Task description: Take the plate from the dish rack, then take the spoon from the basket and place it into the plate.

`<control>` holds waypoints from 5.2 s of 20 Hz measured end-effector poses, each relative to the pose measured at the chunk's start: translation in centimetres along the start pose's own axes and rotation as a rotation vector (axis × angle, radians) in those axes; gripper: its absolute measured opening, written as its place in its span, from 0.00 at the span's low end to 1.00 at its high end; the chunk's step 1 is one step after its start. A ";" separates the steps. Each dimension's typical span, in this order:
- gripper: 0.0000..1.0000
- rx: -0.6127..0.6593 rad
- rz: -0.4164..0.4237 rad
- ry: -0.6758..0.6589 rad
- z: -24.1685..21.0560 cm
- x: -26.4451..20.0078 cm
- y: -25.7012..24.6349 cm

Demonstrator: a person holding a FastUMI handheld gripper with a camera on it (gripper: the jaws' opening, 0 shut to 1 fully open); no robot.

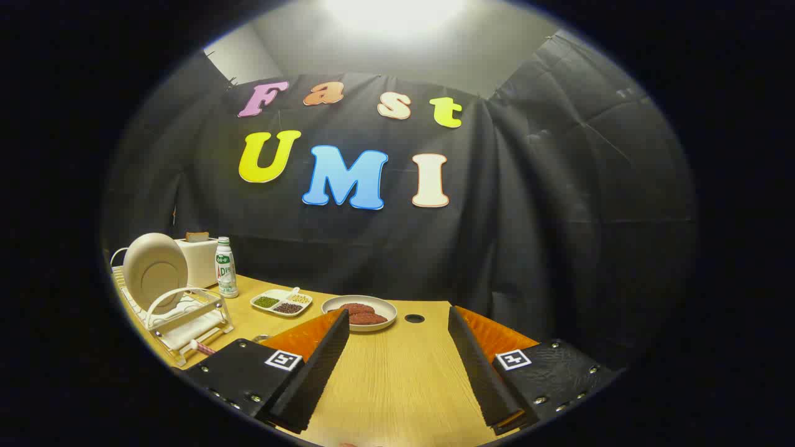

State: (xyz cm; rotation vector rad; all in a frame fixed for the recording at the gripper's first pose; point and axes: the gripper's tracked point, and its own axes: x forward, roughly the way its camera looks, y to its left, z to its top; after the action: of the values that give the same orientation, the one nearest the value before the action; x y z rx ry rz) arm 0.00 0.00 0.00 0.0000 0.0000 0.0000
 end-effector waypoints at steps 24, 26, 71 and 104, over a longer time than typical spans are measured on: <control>0.98 0.037 0.140 0.159 9.4 -5.0 31.0; 0.98 0.020 0.136 0.202 8.3 -4.4 32.4; 0.16 -0.394 -0.253 0.436 10.3 -6.4 37.6; 0.16 0.234 0.061 0.854 -5.1 -21.7 40.8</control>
State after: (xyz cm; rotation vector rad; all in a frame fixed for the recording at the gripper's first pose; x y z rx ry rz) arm -21.73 40.77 -5.06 0.2337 0.8540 0.0610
